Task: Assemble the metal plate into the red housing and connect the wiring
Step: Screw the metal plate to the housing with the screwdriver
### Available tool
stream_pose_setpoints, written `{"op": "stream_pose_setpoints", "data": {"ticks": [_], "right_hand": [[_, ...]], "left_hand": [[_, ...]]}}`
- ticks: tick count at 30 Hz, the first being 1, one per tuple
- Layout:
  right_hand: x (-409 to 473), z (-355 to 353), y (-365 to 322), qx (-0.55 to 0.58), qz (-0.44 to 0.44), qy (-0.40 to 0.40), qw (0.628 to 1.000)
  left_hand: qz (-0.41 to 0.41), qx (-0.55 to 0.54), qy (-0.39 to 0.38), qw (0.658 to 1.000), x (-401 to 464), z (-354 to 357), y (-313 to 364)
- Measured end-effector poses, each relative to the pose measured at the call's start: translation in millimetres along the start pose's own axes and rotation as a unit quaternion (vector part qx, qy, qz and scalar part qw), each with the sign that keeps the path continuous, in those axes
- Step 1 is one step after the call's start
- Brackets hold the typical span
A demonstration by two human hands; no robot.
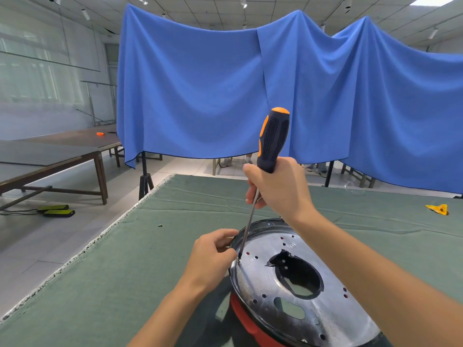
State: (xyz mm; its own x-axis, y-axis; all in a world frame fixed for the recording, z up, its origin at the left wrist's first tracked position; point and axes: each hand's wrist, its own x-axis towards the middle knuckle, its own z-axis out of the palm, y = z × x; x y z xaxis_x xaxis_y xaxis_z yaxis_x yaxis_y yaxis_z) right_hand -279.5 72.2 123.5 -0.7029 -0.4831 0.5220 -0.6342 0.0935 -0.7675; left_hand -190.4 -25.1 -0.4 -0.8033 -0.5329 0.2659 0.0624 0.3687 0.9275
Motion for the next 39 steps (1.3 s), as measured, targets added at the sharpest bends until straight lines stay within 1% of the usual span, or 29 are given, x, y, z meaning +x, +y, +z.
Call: {"op": "stream_pose_setpoints", "data": {"ticks": [8,16,25,28,33,39], "right_hand": [[-1.4,0.8,1.5,-0.01,-0.003,-0.003,1.0],[0.2,6.5,-1.3,-0.028,-0.001,-0.025,0.999],[-4.1,6.4,-1.0,-0.014,0.001,0.015,1.0],[-3.5,5.0,-3.5,-0.019,0.002,0.007,1.0],[-3.8,8.5,-6.6,-0.058,-0.021,0.012,0.998],[-6.9,9.1,-3.7,-0.061,-0.038,0.035,0.997]], "left_hand": [[-0.011,-0.009,0.012,1.0,1.3,0.7,-0.2],[-0.013,-0.014,-0.009,1.0,1.3,-0.8,-1.5],[-0.037,-0.054,-0.046,0.997,2.0,-4.2,-4.9],[-0.04,-0.045,-0.041,0.997,2.8,-2.9,-3.6],[-0.014,0.012,-0.002,1.0,3.2,-0.9,-2.2],[-0.054,-0.043,-0.019,0.997,2.7,-2.7,1.1]]}}
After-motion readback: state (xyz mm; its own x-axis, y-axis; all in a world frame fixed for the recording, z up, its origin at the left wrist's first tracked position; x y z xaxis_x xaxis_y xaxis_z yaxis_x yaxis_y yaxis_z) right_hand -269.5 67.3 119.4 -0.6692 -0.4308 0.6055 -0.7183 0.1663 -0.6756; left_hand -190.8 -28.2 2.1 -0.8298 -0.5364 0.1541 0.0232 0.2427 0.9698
